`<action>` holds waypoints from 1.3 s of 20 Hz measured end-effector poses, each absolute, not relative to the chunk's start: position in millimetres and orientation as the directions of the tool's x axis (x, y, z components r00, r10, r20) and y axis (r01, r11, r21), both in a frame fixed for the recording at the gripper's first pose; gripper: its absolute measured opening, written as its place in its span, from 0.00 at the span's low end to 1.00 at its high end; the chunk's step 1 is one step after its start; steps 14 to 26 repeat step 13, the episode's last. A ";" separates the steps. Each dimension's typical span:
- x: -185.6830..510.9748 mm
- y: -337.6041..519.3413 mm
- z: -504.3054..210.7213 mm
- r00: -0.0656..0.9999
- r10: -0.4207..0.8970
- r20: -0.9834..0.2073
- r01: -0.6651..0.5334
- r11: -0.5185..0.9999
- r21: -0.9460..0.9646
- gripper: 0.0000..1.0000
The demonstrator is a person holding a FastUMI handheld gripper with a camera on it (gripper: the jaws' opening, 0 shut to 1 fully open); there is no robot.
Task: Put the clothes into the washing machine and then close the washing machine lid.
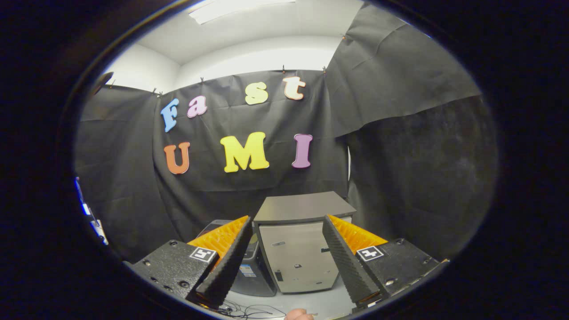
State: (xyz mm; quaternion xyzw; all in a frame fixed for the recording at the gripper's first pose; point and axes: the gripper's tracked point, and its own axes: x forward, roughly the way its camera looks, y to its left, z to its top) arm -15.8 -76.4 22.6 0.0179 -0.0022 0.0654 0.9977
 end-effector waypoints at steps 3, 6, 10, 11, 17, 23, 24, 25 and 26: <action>-10.5 -73.9 20.6 0.992 0.130 0.011 -0.130 0.991 0.023 1.00; -9.6 -74.4 17.6 0.991 0.133 0.001 -0.133 0.991 0.018 1.00; -6.6 -75.4 18.8 0.991 0.134 -0.002 -0.134 0.991 0.013 1.00; -5.6 -75.1 20.9 0.991 0.134 0.002 -0.134 0.991 0.008 1.00; -4.3 -74.6 22.5 0.991 0.134 0.005 -0.134 0.991 0.002 1.00; -4.3 -74.6 22.5 0.991 0.134 0.005 -0.134 0.991 0.002 1.00; -4.3 -74.6 22.5 0.991 0.134 0.005 -0.134 0.991 0.002 1.00; -4.3 -74.6 22.5 0.991 0.134 0.005 -0.134 0.991 0.002 1.00; -4.3 -74.6 22.5 0.991 0.134 0.005 -0.134 0.991 0.002 1.00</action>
